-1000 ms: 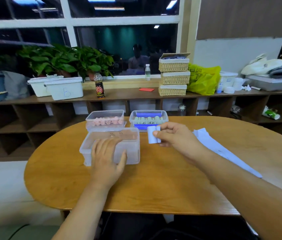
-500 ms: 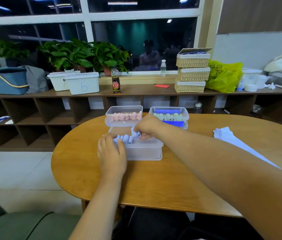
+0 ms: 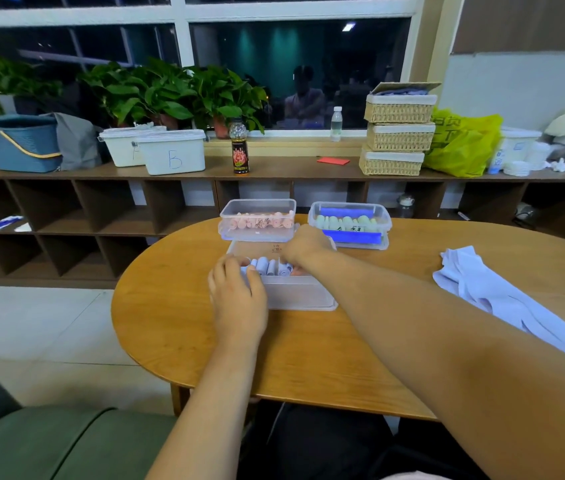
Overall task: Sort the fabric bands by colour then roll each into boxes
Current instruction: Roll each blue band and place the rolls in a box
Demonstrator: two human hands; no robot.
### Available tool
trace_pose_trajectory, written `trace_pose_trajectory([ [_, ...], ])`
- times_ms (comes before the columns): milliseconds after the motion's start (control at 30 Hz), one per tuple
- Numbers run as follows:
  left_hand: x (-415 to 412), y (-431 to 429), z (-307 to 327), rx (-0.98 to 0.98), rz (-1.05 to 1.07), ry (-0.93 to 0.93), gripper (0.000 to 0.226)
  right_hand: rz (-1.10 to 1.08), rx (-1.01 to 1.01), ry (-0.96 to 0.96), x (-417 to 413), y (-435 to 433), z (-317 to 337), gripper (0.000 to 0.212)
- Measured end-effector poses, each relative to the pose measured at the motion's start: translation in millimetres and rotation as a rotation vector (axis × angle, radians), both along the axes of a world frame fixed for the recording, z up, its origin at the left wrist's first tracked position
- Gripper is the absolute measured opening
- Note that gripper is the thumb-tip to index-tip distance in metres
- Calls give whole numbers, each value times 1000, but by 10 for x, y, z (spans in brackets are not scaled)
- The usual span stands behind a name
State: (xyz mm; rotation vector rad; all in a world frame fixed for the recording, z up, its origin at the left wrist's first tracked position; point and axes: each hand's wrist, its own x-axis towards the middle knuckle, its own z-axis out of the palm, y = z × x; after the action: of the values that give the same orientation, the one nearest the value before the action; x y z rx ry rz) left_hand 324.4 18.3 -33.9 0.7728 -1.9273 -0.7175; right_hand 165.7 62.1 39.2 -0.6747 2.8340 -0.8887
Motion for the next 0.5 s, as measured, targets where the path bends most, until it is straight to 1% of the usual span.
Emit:
trace_pose_trajectory([
  [133,1,-3,-8,-9,-12,15,22,15,20,38,8,-41,-31,31],
  [300,4,-3,1,-10,-12,19,20,-2,12,30,6,-114,-63,37],
  [333,9,2,1,-10,-12,17,21,4,22,12,6,-112,-57,34],
  [400,13,2,2,-8,-13,9,21,31,51,-35,-27,-97,-59,21],
  [500,9,-1,5,9,-18,1,23,41,101,-32,-55,-97,-70,25],
])
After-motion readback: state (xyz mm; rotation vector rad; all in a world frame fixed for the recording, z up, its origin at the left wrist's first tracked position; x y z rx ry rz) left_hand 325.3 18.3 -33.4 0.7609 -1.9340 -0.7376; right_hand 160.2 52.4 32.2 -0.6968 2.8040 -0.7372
